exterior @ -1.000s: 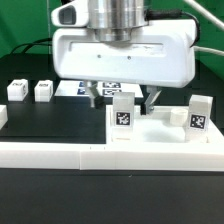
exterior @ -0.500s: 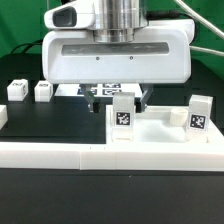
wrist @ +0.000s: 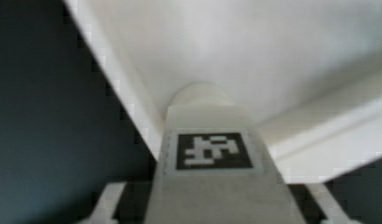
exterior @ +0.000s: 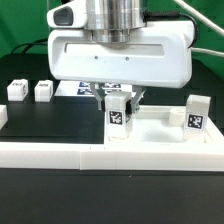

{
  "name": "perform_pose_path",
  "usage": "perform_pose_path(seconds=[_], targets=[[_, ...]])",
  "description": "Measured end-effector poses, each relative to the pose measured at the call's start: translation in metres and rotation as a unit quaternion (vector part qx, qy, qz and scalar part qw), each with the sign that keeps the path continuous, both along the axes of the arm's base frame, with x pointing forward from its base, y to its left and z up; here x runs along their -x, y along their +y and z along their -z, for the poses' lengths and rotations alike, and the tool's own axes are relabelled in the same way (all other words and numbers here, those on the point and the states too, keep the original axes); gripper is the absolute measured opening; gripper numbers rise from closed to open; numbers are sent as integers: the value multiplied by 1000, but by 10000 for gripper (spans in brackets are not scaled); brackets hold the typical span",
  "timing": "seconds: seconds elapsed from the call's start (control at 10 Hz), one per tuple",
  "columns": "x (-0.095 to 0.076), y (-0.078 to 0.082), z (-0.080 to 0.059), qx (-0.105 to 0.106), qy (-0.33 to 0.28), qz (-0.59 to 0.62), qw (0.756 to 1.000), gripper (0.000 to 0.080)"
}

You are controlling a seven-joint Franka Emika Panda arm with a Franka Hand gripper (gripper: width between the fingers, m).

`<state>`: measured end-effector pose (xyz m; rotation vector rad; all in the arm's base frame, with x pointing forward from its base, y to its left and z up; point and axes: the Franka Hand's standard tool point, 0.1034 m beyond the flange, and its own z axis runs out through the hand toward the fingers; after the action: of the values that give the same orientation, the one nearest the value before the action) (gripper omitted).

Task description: Assemble square table

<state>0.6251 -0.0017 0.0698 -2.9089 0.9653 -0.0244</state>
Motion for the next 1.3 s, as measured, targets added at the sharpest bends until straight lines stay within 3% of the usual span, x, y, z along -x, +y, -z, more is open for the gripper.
perform_pose_path(seconds=[0.3, 0.6, 0.8, 1.0, 1.1, 1.2, 1.3], targets=[[1, 4, 0, -9, 24, 210, 977, 288], [0, 14, 2, -33, 44, 446, 894, 290], [0, 12, 2, -53, 45, 538, 840, 290], [0, 12, 3, -55, 43, 531, 844, 300], [0, 11, 3, -53, 37, 494, 867, 300], [2, 11, 4, -47, 26, 407, 912, 474], [3, 15, 4, -39, 18, 312, 949, 474]])
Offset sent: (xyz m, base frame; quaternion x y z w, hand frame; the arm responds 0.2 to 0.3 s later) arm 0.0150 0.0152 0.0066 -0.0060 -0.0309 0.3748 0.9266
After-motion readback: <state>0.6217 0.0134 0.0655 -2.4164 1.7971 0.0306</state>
